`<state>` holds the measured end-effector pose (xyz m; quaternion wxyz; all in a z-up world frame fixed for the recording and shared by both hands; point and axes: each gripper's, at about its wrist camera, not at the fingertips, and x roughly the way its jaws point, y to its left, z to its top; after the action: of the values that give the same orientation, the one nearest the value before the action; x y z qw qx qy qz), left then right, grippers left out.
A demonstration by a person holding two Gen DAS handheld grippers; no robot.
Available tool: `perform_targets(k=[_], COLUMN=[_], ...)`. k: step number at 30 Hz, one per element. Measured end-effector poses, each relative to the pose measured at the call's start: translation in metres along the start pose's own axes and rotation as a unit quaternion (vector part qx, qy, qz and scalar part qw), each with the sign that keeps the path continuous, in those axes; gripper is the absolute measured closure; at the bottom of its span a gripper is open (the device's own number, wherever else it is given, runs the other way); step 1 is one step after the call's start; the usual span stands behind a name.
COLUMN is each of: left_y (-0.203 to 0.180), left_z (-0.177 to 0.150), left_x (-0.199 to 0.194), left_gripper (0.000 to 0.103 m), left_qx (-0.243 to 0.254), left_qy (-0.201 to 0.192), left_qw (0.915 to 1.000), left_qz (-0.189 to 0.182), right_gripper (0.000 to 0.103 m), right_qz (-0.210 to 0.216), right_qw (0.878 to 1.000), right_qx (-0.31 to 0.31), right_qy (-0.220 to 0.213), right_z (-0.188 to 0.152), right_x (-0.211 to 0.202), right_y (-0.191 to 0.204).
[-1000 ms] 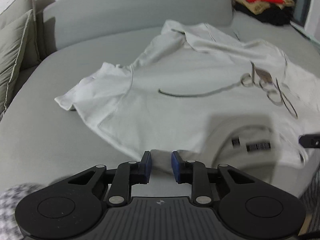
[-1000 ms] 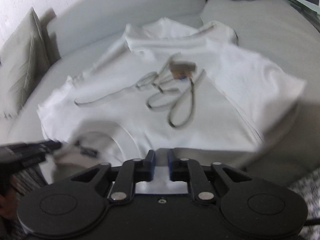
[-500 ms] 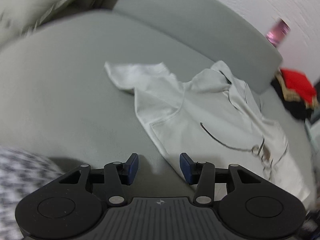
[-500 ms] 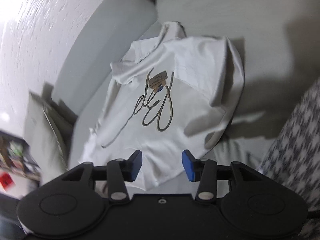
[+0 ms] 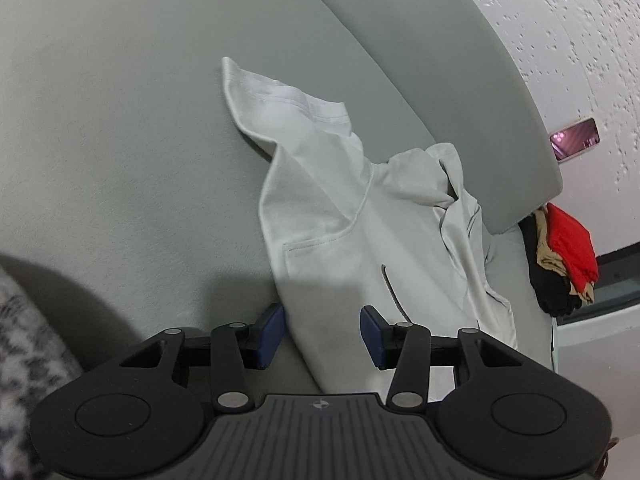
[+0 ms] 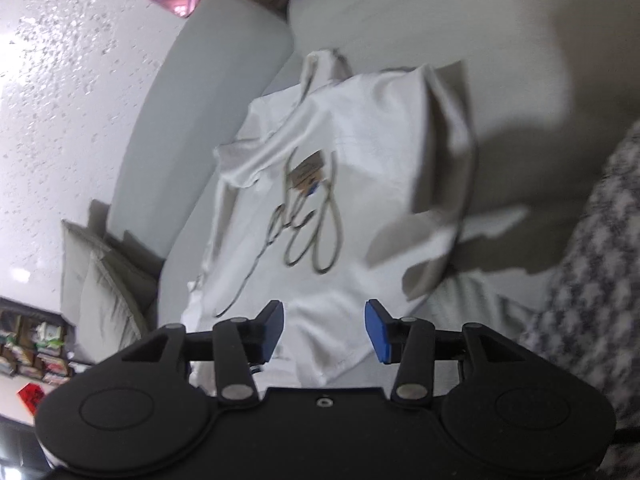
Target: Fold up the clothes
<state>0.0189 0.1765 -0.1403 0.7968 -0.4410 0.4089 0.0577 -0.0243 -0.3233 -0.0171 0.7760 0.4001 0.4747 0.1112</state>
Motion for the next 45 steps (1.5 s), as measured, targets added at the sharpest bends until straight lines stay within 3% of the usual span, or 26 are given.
perform_targets(k=[5,12,16,19,23,25,31,35,38,42,44,45], left_y=[-0.005,-0.01,-0.006,0.0,-0.003,-0.004,0.003,0.006,-0.002,-0.006,-0.003,-0.002], left_z=[-0.001,-0.002,0.002,0.006,0.007,0.007,0.005,0.006,0.007,0.013,0.017,0.018], left_x=[0.002,0.005,0.006,0.005,0.006,0.009,0.009,0.013,0.024,0.041,0.046,0.046], left_gripper=[0.058,0.056,0.057,0.06,0.06,0.055,0.057,0.06,0.061,0.069,0.079,0.089], left_qx=[0.019,0.047,0.033,0.009,0.019,0.016,-0.02,-0.039,-0.024,-0.011,-0.018,-0.025], left_qy=[-0.003,-0.007,-0.023,-0.031,-0.03,-0.027,0.007,-0.006,-0.015,-0.017,-0.015,-0.014], left_qw=[0.9998,0.9987,0.9991,0.9995,0.9993,0.9995,0.9993,0.9987,0.999,0.9992,0.9991,0.999], left_qz=[0.008,0.017,0.012,0.005,0.014,0.009,-0.032,-0.032,-0.035,-0.035,-0.034,-0.034], right_gripper=[0.059,0.06,0.062,0.073,0.073,0.072,0.073,0.074,0.074,0.076,0.083,0.083], right_qz=[-0.041,-0.091,-0.082,-0.046,-0.027,-0.022,0.036,0.036,0.038,0.038,0.037,0.036], right_qw=[0.998,0.994,0.994,0.996,0.998,0.998,0.997,0.997,0.996,0.994,0.993,0.993], right_qx=[0.014,0.04,0.034,0.046,0.046,0.046,0.06,0.051,0.056,0.057,0.061,0.064], right_qy=[-0.035,-0.046,-0.059,-0.059,-0.045,-0.047,-0.044,-0.04,-0.056,-0.086,-0.094,-0.096], right_z=[0.005,0.012,0.013,0.012,0.012,0.012,0.015,0.013,0.015,0.019,0.022,0.023], right_x=[-0.006,0.01,0.021,0.019,0.021,0.024,0.029,0.029,0.035,0.048,0.054,0.056], right_y=[-0.011,-0.034,-0.037,-0.042,-0.044,-0.046,-0.05,-0.049,-0.049,-0.053,-0.055,-0.055])
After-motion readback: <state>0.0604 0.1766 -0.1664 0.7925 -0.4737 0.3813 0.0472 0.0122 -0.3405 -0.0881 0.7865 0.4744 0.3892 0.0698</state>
